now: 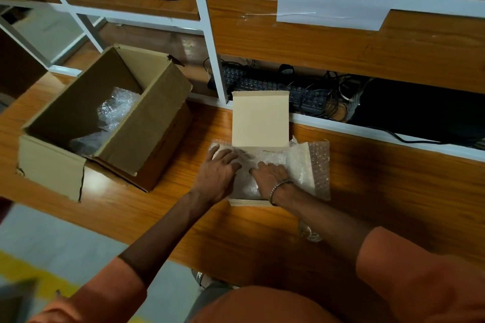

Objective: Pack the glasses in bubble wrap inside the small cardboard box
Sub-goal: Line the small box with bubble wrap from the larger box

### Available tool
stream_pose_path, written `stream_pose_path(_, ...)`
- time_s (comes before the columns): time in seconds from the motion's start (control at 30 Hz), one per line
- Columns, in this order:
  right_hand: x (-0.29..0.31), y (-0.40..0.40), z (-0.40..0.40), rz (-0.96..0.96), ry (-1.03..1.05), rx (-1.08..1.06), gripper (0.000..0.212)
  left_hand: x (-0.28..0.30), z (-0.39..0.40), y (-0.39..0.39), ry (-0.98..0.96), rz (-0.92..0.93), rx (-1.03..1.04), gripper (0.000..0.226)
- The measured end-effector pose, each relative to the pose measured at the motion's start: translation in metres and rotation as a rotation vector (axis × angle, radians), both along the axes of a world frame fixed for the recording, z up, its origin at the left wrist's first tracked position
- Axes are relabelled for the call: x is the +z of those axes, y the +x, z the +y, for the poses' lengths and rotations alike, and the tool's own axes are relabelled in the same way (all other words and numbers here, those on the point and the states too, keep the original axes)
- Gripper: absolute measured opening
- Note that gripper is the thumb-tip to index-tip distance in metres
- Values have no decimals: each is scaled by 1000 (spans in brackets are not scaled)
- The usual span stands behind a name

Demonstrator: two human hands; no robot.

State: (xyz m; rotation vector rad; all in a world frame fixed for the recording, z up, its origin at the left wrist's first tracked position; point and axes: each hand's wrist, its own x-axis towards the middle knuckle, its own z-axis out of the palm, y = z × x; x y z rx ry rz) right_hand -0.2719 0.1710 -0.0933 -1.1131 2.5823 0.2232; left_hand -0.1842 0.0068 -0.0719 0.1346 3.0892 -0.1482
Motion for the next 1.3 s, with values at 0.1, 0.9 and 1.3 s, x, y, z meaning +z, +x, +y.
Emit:
stream_pose_path(0.1,2,0,-10,63,-33,25,38,5,-9,5,25,82,42,38)
stream_pose_path(0.9,-1,0,5,-8,125,-54,44,4,13,23,69,-15,131,50)
stream_pose_path(1.3,-9,-13,11,-68,-29,-24,57,5,8,13,-5,-101,173,51)
